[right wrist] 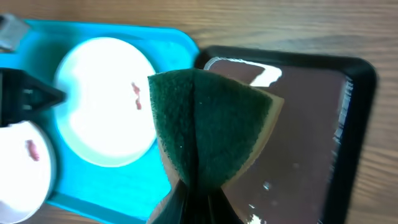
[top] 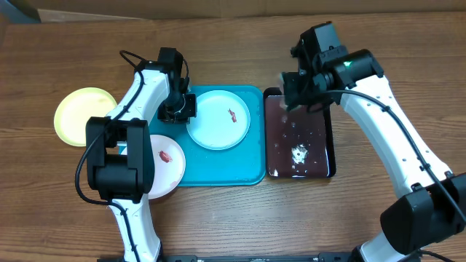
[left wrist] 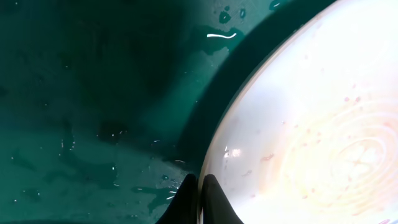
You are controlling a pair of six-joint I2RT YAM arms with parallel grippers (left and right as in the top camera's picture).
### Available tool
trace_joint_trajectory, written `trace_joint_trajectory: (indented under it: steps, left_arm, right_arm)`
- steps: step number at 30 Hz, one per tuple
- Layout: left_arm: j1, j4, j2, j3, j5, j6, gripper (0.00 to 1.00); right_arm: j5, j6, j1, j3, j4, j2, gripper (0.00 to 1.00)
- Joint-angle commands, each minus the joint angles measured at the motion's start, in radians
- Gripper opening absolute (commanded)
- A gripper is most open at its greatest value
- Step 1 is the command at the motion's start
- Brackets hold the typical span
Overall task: Clean dirty plates on tray and stack at the side
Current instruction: 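Scrub the light blue plate's stain with the sponge in the right gripper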
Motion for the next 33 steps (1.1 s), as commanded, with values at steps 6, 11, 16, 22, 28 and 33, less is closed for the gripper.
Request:
trace_joint_trajectory:
  steps: [6,11,16,22,28,33]
  left_arm:
    - [-0.056,0.013,-0.013,-0.006,0.003,-0.003,0.04]
    - [-0.062,0.012,-0.013,-0.006,-0.008,-0.003,0.04]
    - [-0.062,0.012,-0.013,-0.006,-0.022,-0.003,0.04]
    - [-0.062,0.011,-0.013,-0.006,-0.024,-0.003,0.04]
    - [-0.062,0.008,-0.013,-0.006,-0.024,-0.003,0.04]
    - [-0.062,0.008,-0.013,-0.006,-0.024,-0.003,0.04]
  right_arm:
    - [-0.032,0.030,0.156,0.018,0.158,0.041,0.04]
    - [0.174,0.030,0.256,0.018,0.181,0.101,0.04]
    - [0.298,0.030,0.309,0.018,0.194,0.170,0.04]
    - [0.299,0.030,0.314,0.018,0.235,0.263,0.04]
    - [0.302,0.030,0.311,0.017,0.237,0.332,0.04]
    - [0.313,0.031,0.311,0.012,0.237,0.359,0.04]
